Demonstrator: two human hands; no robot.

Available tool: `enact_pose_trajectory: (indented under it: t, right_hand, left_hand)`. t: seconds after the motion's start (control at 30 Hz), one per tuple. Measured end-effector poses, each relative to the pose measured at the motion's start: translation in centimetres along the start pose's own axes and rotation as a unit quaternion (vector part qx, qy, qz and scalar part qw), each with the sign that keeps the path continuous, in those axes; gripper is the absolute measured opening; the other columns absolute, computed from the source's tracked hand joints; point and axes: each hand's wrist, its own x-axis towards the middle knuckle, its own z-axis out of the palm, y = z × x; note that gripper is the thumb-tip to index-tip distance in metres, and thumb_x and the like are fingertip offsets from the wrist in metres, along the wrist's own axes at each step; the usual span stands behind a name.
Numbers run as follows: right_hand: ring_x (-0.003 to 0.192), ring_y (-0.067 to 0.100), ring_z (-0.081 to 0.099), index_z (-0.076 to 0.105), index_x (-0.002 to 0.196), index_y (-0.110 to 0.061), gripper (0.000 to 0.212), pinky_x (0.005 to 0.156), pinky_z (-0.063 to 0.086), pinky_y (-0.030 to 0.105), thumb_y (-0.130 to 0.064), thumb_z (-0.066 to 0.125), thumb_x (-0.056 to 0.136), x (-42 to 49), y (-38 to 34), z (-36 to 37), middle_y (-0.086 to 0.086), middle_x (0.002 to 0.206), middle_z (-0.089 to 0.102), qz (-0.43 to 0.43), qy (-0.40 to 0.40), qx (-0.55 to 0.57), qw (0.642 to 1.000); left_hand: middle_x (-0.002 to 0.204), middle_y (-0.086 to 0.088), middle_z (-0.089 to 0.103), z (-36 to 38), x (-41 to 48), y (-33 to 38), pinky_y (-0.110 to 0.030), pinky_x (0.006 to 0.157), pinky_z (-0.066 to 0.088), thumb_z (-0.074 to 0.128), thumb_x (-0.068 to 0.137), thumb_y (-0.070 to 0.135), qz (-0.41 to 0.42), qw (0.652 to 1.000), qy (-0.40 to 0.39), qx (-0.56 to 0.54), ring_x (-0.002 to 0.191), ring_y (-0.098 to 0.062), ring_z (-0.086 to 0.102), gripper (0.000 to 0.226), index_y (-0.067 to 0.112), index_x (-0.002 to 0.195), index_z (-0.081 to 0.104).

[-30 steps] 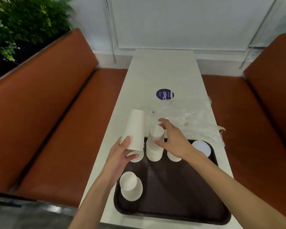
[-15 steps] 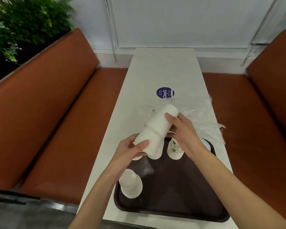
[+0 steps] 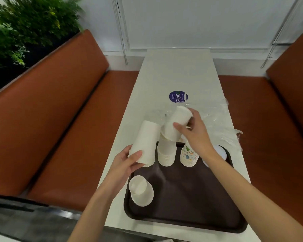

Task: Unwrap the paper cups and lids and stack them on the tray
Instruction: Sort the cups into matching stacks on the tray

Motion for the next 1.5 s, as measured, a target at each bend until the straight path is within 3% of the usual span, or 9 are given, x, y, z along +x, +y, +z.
enact_pose_trajectory:
  t: [0.17,0.33,0.57,0.7,0.83,1.0,1.1,1.3,1.5]
  right_hand:
    - [0.107,0.012,0.058,0.045,0.133,-0.025,0.062,0.078,0.042,0.007,-0.023,0.078,0.080,-0.9,1.7,1.6,-0.006,0.118,0.063,0.002,-0.126,-0.179,0.976]
    - [0.122,0.023,0.053,0.038,0.142,-0.017,0.070,0.099,0.046,0.036,-0.018,0.074,0.083,-1.2,1.6,1.6,0.005,0.131,0.056,0.044,-0.176,-0.281,0.943]
    - [0.098,0.015,0.069,0.058,0.125,-0.023,0.044,0.084,0.054,0.036,-0.043,0.064,0.085,-2.4,-2.6,1.1,-0.005,0.106,0.072,0.095,-0.104,0.039,0.989]
    - [0.094,0.021,0.071,0.062,0.122,-0.019,0.039,0.079,0.058,0.039,-0.036,0.072,0.088,-3.0,-2.9,1.5,0.002,0.108,0.073,0.134,-0.154,0.023,0.979]
    - [0.082,0.024,0.072,0.065,0.116,-0.014,0.033,0.074,0.058,0.043,-0.031,0.071,0.089,-2.1,-2.9,0.1,0.006,0.100,0.073,0.142,-0.102,0.095,0.980]
    - [0.080,0.019,0.072,0.063,0.118,-0.018,0.032,0.069,0.060,0.036,-0.032,0.069,0.090,0.1,-3.1,-2.2,0.004,0.101,0.072,0.112,-0.013,0.161,0.981]
    - [0.088,0.009,0.071,0.056,0.118,-0.028,0.035,0.069,0.059,0.027,-0.033,0.072,0.088,0.9,-2.8,-2.4,-0.005,0.107,0.071,0.056,0.032,0.081,0.995]
    - [0.096,-0.003,0.063,0.053,0.117,-0.028,0.050,0.076,0.051,0.018,-0.044,0.078,0.077,-0.1,-1.0,-0.4,-0.017,0.104,0.066,0.005,-0.024,-0.103,0.994]
    - [0.102,0.014,0.059,0.052,0.127,-0.023,0.061,0.076,0.044,0.021,-0.031,0.082,0.074,-0.7,0.9,1.7,-0.005,0.113,0.063,0.009,-0.115,-0.231,0.966]
  left_hand:
    - [0.122,-0.006,0.071,0.1,0.0,0.0,-0.027,0.080,0.058,0.072,0.078,0.025,0.014,1.000,-0.007,-0.019,0.110,-0.023,0.069,0.047,0.013,0.122,0.062]
    - [0.123,-0.005,0.070,0.9,0.2,0.7,-0.028,0.081,0.058,0.080,0.072,0.033,0.030,0.999,-0.026,-0.017,0.111,-0.022,0.069,0.059,0.015,0.125,0.060]
    - [0.122,-0.004,0.068,2.6,0.9,1.0,-0.033,0.086,0.059,0.081,0.062,0.047,0.039,0.998,-0.032,0.023,0.111,-0.022,0.068,0.063,0.022,0.118,0.065]
    - [0.118,0.004,0.065,3.9,1.0,0.7,-0.031,0.082,0.060,0.086,0.061,0.056,0.052,0.991,-0.009,0.123,0.106,-0.016,0.067,0.067,0.029,0.118,0.062]
    - [0.114,0.008,0.067,3.5,1.2,0.5,-0.024,0.077,0.058,0.085,0.070,0.047,0.062,0.985,0.011,0.164,0.100,-0.009,0.067,0.055,0.030,0.118,0.063]
    - [0.115,0.001,0.070,1.9,0.9,0.1,-0.035,0.088,0.059,0.082,0.058,0.052,0.036,0.992,0.011,0.120,0.106,-0.019,0.069,0.065,0.025,0.116,0.067]
    - [0.117,-0.002,0.070,0.9,0.9,-0.1,-0.028,0.079,0.059,0.086,0.062,0.048,0.022,0.997,0.022,0.073,0.106,-0.020,0.070,0.061,0.023,0.114,0.067]
    - [0.104,0.010,0.075,-0.3,1.1,-0.2,-0.022,0.072,0.058,0.083,0.059,0.047,0.010,0.999,0.039,0.029,0.100,-0.012,0.072,0.055,0.030,0.108,0.066]
    - [0.110,0.003,0.075,-0.7,1.3,-0.5,-0.025,0.075,0.059,0.084,0.068,0.042,0.009,0.999,0.032,0.008,0.104,-0.017,0.072,0.054,0.024,0.115,0.066]
